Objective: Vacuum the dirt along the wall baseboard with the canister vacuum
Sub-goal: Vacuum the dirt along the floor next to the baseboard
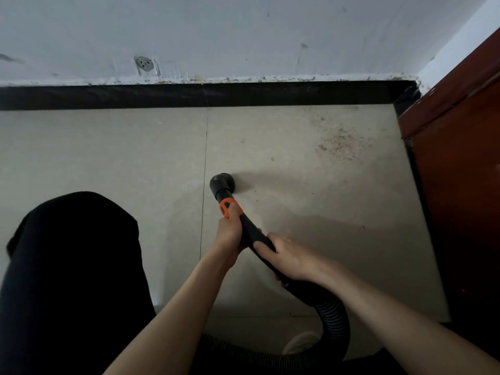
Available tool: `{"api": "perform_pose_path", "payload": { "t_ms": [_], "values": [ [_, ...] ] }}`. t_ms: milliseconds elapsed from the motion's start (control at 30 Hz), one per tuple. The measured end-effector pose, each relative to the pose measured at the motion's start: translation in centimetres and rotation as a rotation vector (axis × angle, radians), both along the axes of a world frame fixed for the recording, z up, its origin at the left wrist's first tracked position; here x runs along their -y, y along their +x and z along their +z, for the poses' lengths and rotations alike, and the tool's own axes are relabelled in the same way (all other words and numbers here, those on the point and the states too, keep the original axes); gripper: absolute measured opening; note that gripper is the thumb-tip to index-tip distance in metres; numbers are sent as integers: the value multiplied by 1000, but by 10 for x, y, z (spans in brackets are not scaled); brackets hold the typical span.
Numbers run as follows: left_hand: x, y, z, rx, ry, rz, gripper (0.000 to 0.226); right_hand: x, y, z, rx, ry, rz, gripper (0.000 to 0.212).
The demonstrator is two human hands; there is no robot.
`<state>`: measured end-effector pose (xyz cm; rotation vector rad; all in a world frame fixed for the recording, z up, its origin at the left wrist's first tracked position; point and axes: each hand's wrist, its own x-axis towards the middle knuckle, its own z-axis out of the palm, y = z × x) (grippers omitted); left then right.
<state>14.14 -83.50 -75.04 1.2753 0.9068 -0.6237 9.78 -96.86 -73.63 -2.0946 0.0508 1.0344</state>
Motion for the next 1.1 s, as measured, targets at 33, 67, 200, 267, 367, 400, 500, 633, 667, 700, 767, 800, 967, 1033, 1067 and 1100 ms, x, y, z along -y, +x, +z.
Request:
{"api": "perform_pose_path", "payload": {
  "t_ms": [33, 67, 200, 267, 367, 400, 500, 633, 667, 700, 767, 800, 967, 1033, 1067, 1100],
  "values": [
    [-1, -3, 0, -3, 6, 10, 33, 0, -1, 1, -6, 4, 7, 38],
    [-2, -5, 0, -6, 12, 16, 33, 0, -2, 3, -11, 6, 18, 38],
    [2, -14, 1, -10, 12, 3, 34, 3, -10, 8, -5, -5, 25, 40],
    [8, -13, 3, -20, 11, -20, 38, 6, -14, 10, 20, -35, 14, 41],
    [24, -7, 6, -23, 25, -96, 48, 14, -18, 12, 59, -94, -36, 41],
    [30, -4, 7, -16, 30, -128, 51, 18, -18, 13, 77, -117, -54, 40],
    [45, 4, 8, 16, 57, -205, 57, 27, -20, 15, 93, -130, -118, 41],
    [51, 6, 5, 68, 99, -247, 60, 31, -22, 17, 104, -98, -166, 43],
    [52, 6, 5, 65, 100, -245, 59, 31, -22, 16, 99, -94, -172, 43],
    [53, 6, 4, 55, 98, -245, 58, 31, -22, 15, 89, -91, -177, 44],
    [54, 4, 2, 26, 92, -242, 56, 31, -23, 13, 66, -99, -175, 44],
    [54, 3, 1, 15, 85, -237, 56, 32, -24, 13, 63, -108, -170, 44],
    [44, -9, -3, -8, 78, -170, 55, 31, -26, 15, -18, -16, -158, 43],
    [33, -20, -5, -10, 79, -105, 51, 27, -29, 17, -61, 25, -125, 42],
    [28, -26, -6, -12, 84, -78, 49, 24, -30, 17, -76, 37, -101, 42],
    [24, -30, -7, -15, 91, -58, 48, 22, -31, 18, -84, 39, -78, 42]
  ]
}}
